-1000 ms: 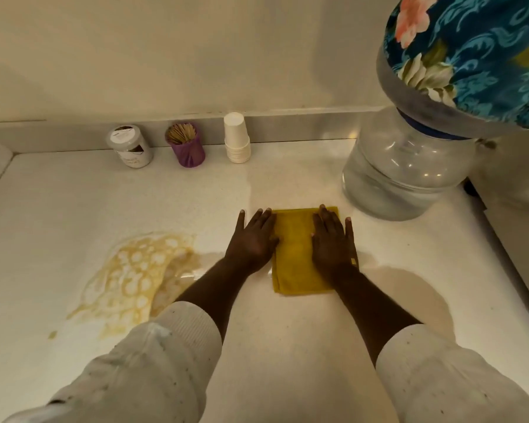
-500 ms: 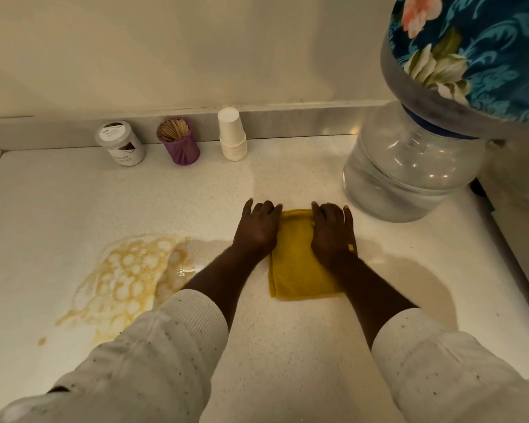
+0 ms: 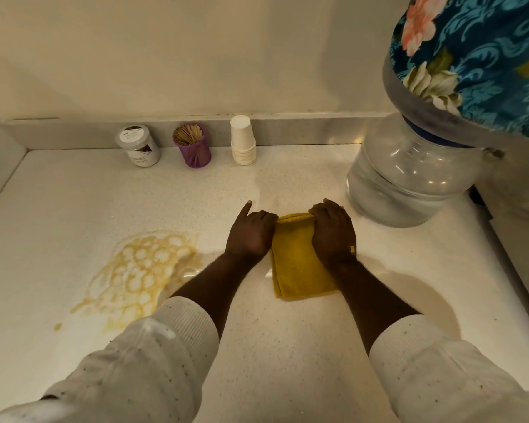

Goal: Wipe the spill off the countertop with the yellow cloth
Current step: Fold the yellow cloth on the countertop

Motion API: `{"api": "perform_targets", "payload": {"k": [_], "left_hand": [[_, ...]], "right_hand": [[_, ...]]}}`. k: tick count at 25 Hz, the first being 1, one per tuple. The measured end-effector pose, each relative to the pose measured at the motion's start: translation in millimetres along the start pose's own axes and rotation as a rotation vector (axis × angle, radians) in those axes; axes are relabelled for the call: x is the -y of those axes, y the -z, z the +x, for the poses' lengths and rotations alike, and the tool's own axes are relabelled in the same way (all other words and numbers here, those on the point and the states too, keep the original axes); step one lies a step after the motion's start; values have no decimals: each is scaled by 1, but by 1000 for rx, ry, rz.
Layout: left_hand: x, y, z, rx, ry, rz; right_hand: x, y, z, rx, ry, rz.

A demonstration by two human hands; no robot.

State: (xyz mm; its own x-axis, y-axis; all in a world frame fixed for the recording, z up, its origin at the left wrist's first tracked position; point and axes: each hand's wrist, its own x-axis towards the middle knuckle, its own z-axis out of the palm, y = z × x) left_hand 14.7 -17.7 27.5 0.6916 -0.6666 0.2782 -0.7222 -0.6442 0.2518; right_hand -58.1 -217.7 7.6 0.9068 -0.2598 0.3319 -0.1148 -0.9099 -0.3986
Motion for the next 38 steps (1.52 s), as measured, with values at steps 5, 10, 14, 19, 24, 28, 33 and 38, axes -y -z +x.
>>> {"api": "perform_targets", "payload": {"k": [5,10,14,19,24,28,33,38], "left_hand": [[14,33,-22,-53,28,49],[32,76,-45,-122,60,102],[46,98,-77,-157,76,79],[63,122,-117,-224,11,16],[97,165,-155,-275,-36,-32],[120,196,-184,-289,-79,-37],[141,222,-205,-299,-102,-19],[152,221,-198,-259,-64,9]], "right_hand": [[38,5,2,-130,113,29],[81,11,2,-138,185,46],[118,14,-12,-135,194,45],[171,20,-34,-185,163,29],[240,23,-60,-276,127,31],[283,21,-83,-305,119,25],[323,21,-98,-315,129,26],[327,14,-87,-267,123,-18]]}}
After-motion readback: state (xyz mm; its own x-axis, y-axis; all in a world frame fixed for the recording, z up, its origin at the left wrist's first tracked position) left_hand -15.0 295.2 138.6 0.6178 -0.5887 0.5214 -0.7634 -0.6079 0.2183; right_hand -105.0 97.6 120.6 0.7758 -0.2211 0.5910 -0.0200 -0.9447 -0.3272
